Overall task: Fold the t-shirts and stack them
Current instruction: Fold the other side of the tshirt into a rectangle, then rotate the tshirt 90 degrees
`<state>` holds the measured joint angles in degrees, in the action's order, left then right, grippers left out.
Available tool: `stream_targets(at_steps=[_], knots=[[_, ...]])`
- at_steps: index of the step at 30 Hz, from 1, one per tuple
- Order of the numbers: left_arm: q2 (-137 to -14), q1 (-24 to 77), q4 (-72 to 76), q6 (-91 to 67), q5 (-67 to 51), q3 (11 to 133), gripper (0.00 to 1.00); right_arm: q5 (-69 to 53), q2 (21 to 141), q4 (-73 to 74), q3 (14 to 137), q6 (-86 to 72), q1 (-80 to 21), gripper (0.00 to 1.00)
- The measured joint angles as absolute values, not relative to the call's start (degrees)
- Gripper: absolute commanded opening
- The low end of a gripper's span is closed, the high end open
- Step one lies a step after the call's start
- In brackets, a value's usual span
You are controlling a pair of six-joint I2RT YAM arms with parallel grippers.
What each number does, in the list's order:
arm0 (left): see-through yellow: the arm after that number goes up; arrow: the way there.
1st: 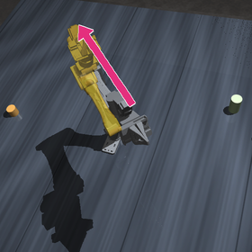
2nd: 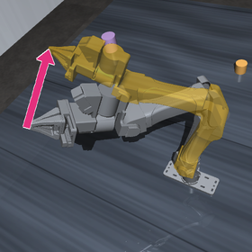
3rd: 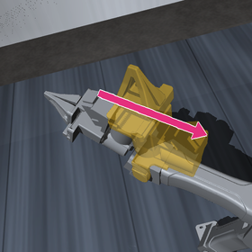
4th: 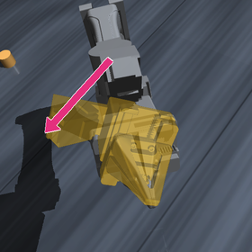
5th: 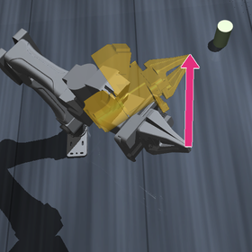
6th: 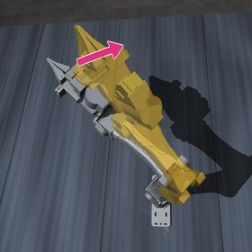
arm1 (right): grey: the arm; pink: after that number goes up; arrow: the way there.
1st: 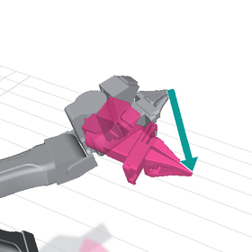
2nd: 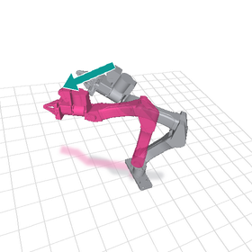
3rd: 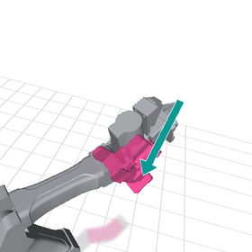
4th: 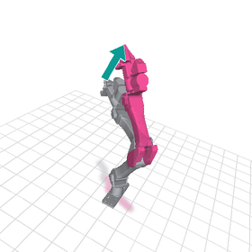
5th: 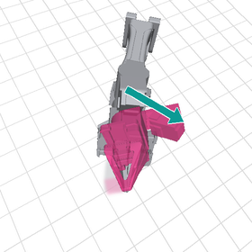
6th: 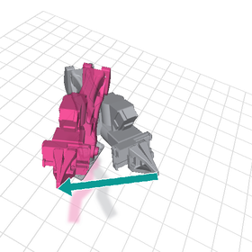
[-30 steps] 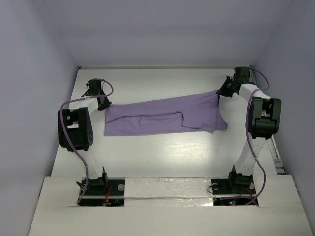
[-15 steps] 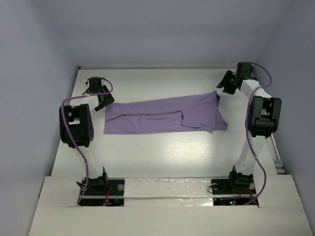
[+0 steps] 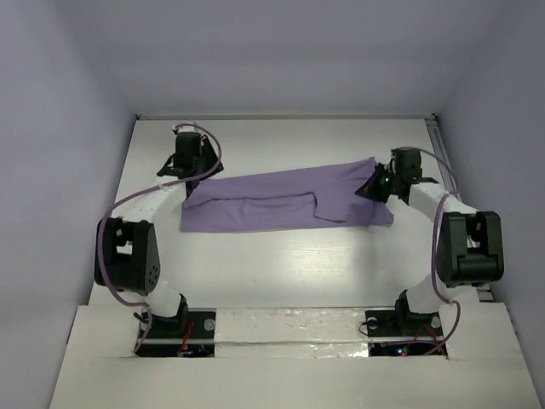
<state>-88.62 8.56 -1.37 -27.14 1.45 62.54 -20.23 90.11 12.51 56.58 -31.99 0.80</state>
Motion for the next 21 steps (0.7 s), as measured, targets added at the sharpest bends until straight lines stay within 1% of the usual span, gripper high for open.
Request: stream_targets(at_steps=[3,6,7,15,21], knots=[[-91.9,10.1,0.0,-28.5,-1.6,59.2,0.28,-21.9,92.6,12.4,51.2,-33.4,-0.3,0.00],[-95.2,9.1,0.1,-29.2,-2.7,55.4,0.27,-21.1,94.3,12.7,47.9,-34.5,0.0,0.00],[-95.7,8.5,0.1,-29.3,-3.0,54.3,0.25,-20.7,94.2,12.6,47.1,-35.2,0.2,0.00],[-94.8,0.4,2.0,-29.8,-6.1,48.8,0.25,-17.3,91.3,11.4,43.8,-38.8,1.6,0.00],[-89.6,-1.4,-1.3,-28.6,-6.0,48.3,0.26,-13.7,86.3,15.0,43.7,-37.5,2.9,0.00]])
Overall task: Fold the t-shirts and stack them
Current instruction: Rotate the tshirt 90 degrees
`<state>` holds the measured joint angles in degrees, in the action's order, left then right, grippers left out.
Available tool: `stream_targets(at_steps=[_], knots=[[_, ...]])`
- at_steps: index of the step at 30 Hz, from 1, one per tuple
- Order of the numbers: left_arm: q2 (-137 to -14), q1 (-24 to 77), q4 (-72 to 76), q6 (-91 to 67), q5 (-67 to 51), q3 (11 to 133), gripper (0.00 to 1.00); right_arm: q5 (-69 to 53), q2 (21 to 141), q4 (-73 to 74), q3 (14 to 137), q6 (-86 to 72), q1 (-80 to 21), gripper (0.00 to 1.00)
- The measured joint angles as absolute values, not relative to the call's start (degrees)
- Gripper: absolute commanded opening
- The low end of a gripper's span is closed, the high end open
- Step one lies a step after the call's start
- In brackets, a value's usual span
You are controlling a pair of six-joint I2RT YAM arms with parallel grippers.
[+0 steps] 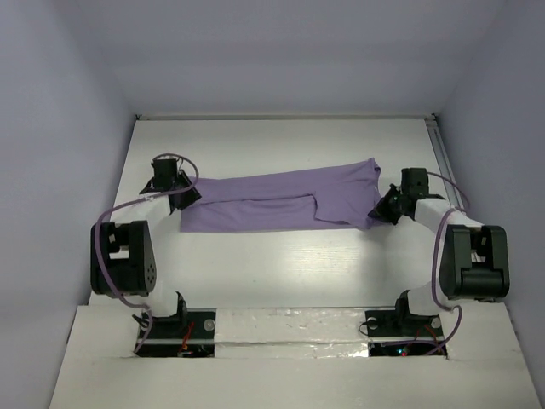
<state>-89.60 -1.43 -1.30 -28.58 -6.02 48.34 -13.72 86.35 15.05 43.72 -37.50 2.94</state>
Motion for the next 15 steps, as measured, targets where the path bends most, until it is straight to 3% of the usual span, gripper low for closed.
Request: stream_targets(at_steps=[8,15], knots=[[-80.1,4.5,-5.7,-27.4,-5.3,52.9,0.26,-15.2,84.5,16.8,52.8,-36.7,1.0,0.00],[-77.5,15.2,-6.2,-27.4,-6.4,57.0,0.23,-14.9,102.4,12.8,64.4,-36.9,-3.5,0.00]])
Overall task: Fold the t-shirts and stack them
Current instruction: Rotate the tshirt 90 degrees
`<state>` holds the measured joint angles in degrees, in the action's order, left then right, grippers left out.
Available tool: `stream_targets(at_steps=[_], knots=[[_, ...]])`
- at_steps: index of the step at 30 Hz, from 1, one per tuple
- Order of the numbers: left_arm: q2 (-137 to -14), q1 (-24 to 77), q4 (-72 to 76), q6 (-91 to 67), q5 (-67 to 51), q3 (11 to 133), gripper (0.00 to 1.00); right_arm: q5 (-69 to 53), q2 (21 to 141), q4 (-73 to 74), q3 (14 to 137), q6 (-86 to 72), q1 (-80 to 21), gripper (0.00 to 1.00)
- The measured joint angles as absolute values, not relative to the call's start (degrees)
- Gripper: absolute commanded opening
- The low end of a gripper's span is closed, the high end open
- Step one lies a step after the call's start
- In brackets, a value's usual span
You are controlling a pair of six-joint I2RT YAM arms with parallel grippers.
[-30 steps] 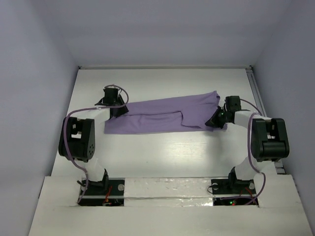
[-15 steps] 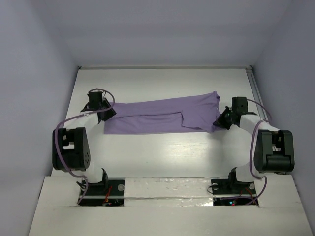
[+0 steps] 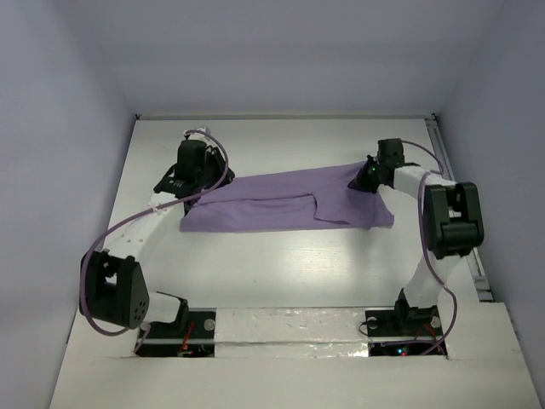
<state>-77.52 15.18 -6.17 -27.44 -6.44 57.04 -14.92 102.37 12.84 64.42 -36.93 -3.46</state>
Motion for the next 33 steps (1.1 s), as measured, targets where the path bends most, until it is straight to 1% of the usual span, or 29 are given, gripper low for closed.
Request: stream_targets(at_steps=[5,9,10,13,15,16,17,18,19,21,22,23,24,25,26,28,30,31,33], knots=[[-73.9,17.4,-9.1,-27.4,-6.1,57.3,0.23,-15.3,115.4,13.6,74.6,-37.7,-3.2,0.00],[-69.1,18.8,-12.2,-27.6,-5.5,58.0,0.22,-15.7,126.1,14.7,90.5,-39.4,-4.4,0.00],[-67.7,19.3,-13.0,-27.9,-5.4,58.2,0.23,-16.1,129.7,16.3,96.6,-40.1,-5.0,0.00],[-63.5,20.7,-14.9,-28.9,-5.1,58.2,0.23,-18.1,145.5,18.4,122.6,-43.5,-7.2,0.00],[-61.3,21.5,-16.4,-29.3,-4.7,58.3,0.23,-20.7,156.7,16.9,141.4,-48.6,-9.1,0.04],[-60.6,21.7,-17.4,-29.3,-4.4,58.7,0.23,-22.4,160.9,14.3,148.1,-52.1,-10.1,0.14],[-60.2,21.9,-18.5,-29.2,-4.0,59.2,0.23,-24.1,162.8,11.6,150.8,-55.5,-11.0,0.24],[-60.1,22.0,-19.7,-29.1,-3.6,60.1,0.23,-25.5,162.8,9.2,150.3,-58.0,-11.8,0.39],[-60.2,22.0,-20.7,-28.9,-3.2,61.4,0.23,-27.1,161.2,6.6,148.0,-59.9,-12.6,0.67],[-60.4,22.0,-21.7,-28.4,-2.6,63.9,0.24,-28.9,154.3,2.8,136.7,-60.3,-14.0,0.85],[-60.5,22.0,-22.1,-28.2,-2.5,65.2,0.24,-29.4,148.7,2.2,128.9,-59.9,-14.6,0.90],[-60.6,22.0,-22.1,-27.9,-2.3,66.6,0.24,-29.7,142.5,1.6,121.4,-59.0,-15.1,0.90],[-60.8,22.0,-22.1,-27.7,-2.2,67.7,0.24,-30.0,136.2,0.4,113.9,-58.1,-15.5,0.70],[-60.9,22.0,-22.0,-27.4,-2.1,68.9,0.17,-30.2,129.6,-1.0,106.8,-56.9,-15.8,0.45],[-61.0,22.0,-21.9,-27.0,-1.9,69.6,0.11,-30.0,122.4,-1.9,100.1,-55.5,-16.4,0.00],[-61.5,22.0,-22.0,-26.7,-1.7,71.5,0.00,-28.0,108.7,-6.3,87.3,-53.8,-18.1,0.00],[-62.8,22.0,-22.0,-26.0,-1.4,73.7,0.00,-25.4,97.5,-10.2,76.3,-53.1,-22.7,0.00],[-63.4,22.0,-22.0,-25.8,-1.5,74.7,0.00,-23.8,94.0,-12.4,71.6,-53.0,-26.0,0.00],[-64.5,22.0,-21.9,-25.5,-1.5,76.4,0.00,-20.4,90.7,-15.6,63.6,-54.0,-34.2,0.05]])
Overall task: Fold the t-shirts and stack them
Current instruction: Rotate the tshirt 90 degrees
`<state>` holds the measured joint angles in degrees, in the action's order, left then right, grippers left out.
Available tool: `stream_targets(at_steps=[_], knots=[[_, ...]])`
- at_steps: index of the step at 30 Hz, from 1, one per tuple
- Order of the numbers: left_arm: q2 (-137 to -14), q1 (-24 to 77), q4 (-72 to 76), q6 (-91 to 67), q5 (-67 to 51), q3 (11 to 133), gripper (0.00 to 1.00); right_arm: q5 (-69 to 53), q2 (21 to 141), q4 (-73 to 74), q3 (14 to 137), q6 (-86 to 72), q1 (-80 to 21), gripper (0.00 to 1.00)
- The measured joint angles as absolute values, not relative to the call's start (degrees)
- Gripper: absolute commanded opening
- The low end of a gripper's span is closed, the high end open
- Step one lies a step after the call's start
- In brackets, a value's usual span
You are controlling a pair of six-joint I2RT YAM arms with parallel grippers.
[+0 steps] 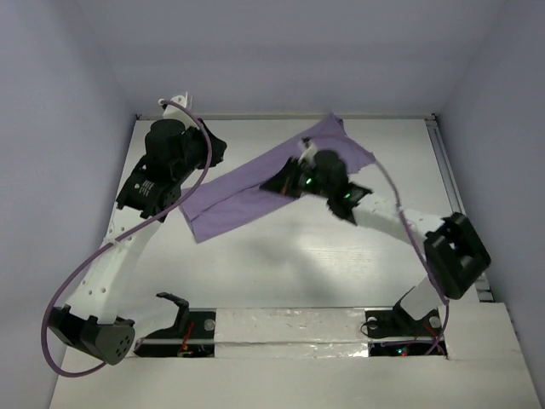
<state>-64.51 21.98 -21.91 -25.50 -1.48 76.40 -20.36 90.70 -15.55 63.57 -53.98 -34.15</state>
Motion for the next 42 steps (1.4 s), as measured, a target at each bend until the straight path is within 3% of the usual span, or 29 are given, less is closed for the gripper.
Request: stream_targets(at_steps=[3,4,5,7,11,15,17,18,19,25,30,33,36,37,40,42], knots=[[-65.2,21.9,-21.9,-25.2,-1.9,77.7,0.00,-17.0,95.3,-15.4,57.8,-56.0,-44.8,0.30],[-65.2,21.8,-21.8,-25.1,-2.3,77.8,0.00,-15.7,98.7,-14.7,57.0,-56.8,-47.0,0.42],[-65.2,21.7,-21.8,-25.0,-2.6,77.8,0.00,-14.9,101.3,-13.8,56.7,-57.6,-48.2,0.47],[-65.1,21.7,-21.8,-24.9,-3.2,77.8,0.00,-13.0,106.6,-12.5,56.6,-59.4,-49.6,0.53],[-64.2,21.7,-21.7,-24.8,-3.9,77.2,0.00,-10.9,111.9,-13.1,60.6,-63.3,-49.5,0.54],[-61.5,21.7,-21.4,-24.8,-4.6,74.5,0.00,-8.2,117.4,-14.7,66.5,-67.4,-49.4,0.50],[-60.6,21.7,-21.5,-24.8,-5.1,73.3,0.00,-7.5,119.9,-15.6,69.2,-69.1,-49.5,0.12],[-60.6,21.7,-21.5,-24.8,-5.2,73.0,0.00,-6.8,121.0,-15.4,70.3,-70.0,-49.5,0.12],[-60.6,21.7,-21.5,-24.7,-5.5,72.8,0.00,-6.1,122.1,-15.3,71.0,-70.8,-49.5,0.04],[-62.0,21.7,-21.3,-24.2,-6.2,72.7,0.00,-4.9,119.7,-16.6,66.3,-72.9,-49.5,0.00],[-65.5,21.7,-19.7,-22.8,-7.6,72.7,0.04,-3.6,102.4,-12.4,46.6,-70.6,-48.9,0.00],[-70.5,21.7,-17.7,-22.0,-9.0,72.7,0.12,-3.3,88.5,-5.8,34.2,-70.1,-48.3,0.00],[-77.5,22.1,-14.9,-21.4,-9.7,72.7,0.23,-2.3,74.4,3.5,25.6,-71.1,-47.7,0.06],[-80.1,22.4,-14.0,-21.1,-9.8,72.8,0.26,-1.6,70.0,7.1,23.8,-71.6,-47.7,0.23],[-89.8,23.6,-12.1,-20.7,-10.5,74.4,0.34,1.6,56.2,19.4,20.6,-73.7,-47.7,0.59],[-95.5,24.1,-10.9,-20.6,-11.2,76.5,0.38,3.6,49.6,25.4,20.6,-74.2,-47.5,0.60]])
